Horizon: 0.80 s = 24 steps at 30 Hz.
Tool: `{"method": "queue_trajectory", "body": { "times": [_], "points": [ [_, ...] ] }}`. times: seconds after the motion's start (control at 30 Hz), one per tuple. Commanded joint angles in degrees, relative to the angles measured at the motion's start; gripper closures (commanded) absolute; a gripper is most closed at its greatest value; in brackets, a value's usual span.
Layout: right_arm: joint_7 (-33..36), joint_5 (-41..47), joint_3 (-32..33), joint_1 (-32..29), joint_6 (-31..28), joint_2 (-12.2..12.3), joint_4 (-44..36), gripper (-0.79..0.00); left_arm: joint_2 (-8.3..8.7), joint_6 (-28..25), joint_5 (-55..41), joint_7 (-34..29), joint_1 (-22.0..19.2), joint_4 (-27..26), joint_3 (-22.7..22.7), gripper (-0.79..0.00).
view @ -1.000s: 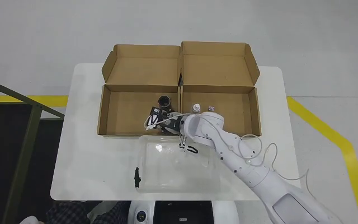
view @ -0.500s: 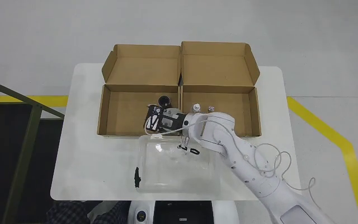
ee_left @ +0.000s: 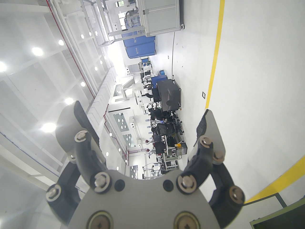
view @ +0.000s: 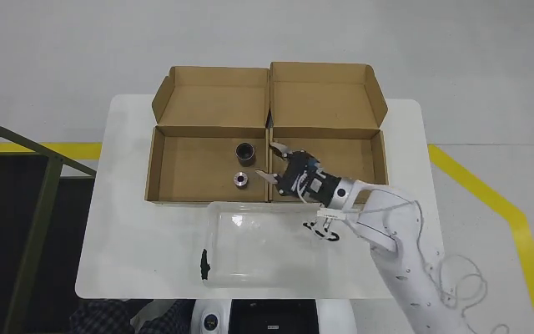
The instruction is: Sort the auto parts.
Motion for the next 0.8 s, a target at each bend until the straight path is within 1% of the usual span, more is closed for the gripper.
{"method": "queue_trajectory", "body": {
  "times": [0.0, 0.13, 0.23, 0.33, 0.37, 0.43, 0.47, 0.5, 0.53, 0.77],
  "points": [
    [-2.3, 0.0, 3.1, -2.4, -0.6, 0.5, -0.7, -0.351, 0.0, 0.0, 0.0, 0.0, 0.0, 0.0, 0.0, -0.785],
    [-6.0, -1.8, 7.9, -6.5, -2.2, 1.4, -1.5, -0.369, 0.0, 0.0, 0.0, 0.0, 0.0, 0.0, 0.0, -0.785],
    [-9.4, -2.8, 11.1, -9.9, -2.5, 1.9, -2.1, -0.4, 0.0, 0.0, 0.0, 0.0, 0.0, 0.0, 0.0, -0.785],
    [-12.8, -3.8, 13.7, -13.0, -2.7, 2.4, -2.5, -0.548, 0.0, 0.0, 0.0, 0.0, 0.0, 0.0, 0.0, -0.785],
    [-13.9, -4.1, 14.4, -13.9, -2.7, 2.5, -2.4, -0.585, 0.0, 0.0, 0.0, 0.0, 0.0, 0.0, 0.0, -0.785],
    [-16.3, -4.4, 16.1, -15.6, -2.2, 2.7, -2.1, -0.625, 0.0, 0.0, 0.0, 0.0, 0.0, 0.0, 0.0, -0.785],
    [-17.4, -4.6, 16.9, -16.5, -2.0, 2.8, -2.0, -0.668, 0.0, 0.0, 0.0, 0.0, 0.0, 0.0, 0.0, -0.785],
    [-18.4, -5.1, 17.8, -17.4, -1.8, 3.0, -1.9, -0.736, 0.0, 0.0, 0.0, 0.0, 0.0, 0.0, 0.0, -0.785],
    [-19.5, -5.2, 18.6, -18.3, -1.6, 3.1, -1.8, -0.785, 0.0, 0.0, 0.0, 0.0, 0.0, 0.0, 0.0, -0.785],
    [-26.1, -5.9, 24.6, -24.2, -0.9, 3.8, -0.2, -0.785, 0.0, 0.0, 0.0, 0.0, 0.0, 0.0, 0.0, -0.785]
  ]
}}
